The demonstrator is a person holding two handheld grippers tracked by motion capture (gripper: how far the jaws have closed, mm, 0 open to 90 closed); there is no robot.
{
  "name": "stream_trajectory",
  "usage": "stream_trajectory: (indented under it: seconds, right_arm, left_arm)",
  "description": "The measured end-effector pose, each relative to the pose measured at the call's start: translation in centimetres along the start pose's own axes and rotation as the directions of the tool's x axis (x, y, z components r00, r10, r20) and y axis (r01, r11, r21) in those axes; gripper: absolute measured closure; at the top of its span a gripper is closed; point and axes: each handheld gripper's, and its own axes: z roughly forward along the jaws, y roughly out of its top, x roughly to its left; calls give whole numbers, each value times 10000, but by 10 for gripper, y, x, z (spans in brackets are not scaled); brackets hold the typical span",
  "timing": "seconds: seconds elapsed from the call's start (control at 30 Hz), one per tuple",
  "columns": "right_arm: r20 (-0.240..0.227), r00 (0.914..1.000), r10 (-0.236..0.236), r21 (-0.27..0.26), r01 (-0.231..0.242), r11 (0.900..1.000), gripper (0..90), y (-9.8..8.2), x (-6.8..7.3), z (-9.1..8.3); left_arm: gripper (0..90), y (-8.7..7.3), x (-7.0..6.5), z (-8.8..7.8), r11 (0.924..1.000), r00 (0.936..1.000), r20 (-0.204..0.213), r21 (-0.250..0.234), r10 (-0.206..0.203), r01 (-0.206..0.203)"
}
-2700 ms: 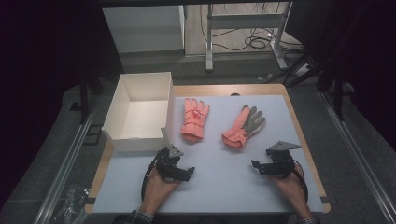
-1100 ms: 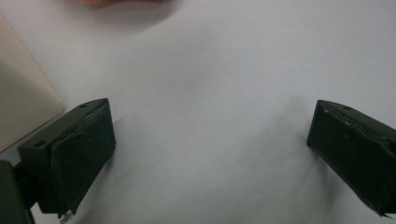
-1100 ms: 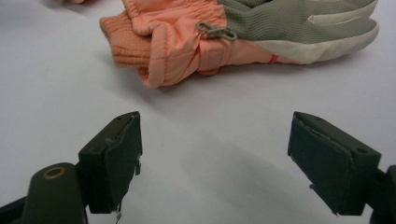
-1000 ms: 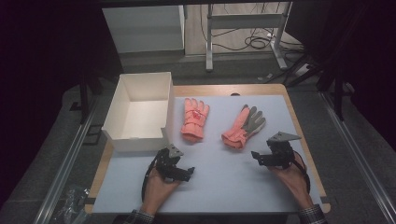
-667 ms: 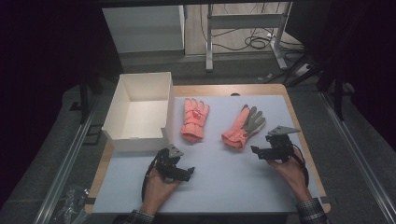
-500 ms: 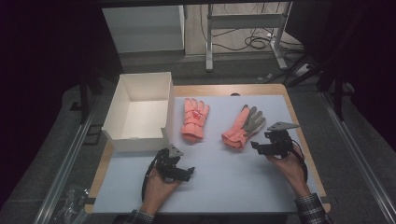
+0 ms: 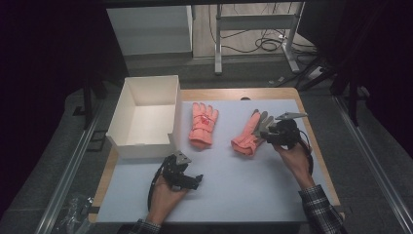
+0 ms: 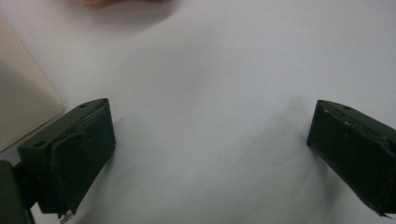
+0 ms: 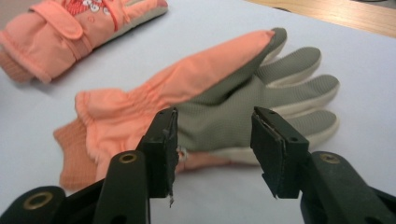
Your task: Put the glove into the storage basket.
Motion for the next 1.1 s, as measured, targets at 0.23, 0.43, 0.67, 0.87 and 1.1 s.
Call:
stream_trajectory:
  seconds: [0.23, 0.43, 0.67, 0.87, 1.1]
  right_arm:
    - [139, 9995, 296, 379, -301, 9988, 489, 11, -6, 21]
    - [595, 9971, 469, 791, -515, 9955, 454, 10, -9, 40]
    - [486, 9954, 823, 1475, -887, 9851, 620, 8, -10, 56]
    - [696, 9957, 619, 1411, -712, 9874, 843, 6, -8, 55]
    - [380, 9963, 775, 1183, -815, 9896, 862, 6, -11, 50]
  left_arm:
    - [10, 0, 0, 0, 10000, 10000, 2, 2, 7, -7]
    - [10, 0, 0, 0, 10000, 10000, 5, -7, 14, -14]
    - [10, 0, 0, 0, 10000, 10000, -4, -12, 25, -25]
    - [10, 0, 0, 0, 10000, 10000, -7, -12, 17, -17]
    - [10, 0, 0, 0, 10000, 10000, -6, -14, 24, -24]
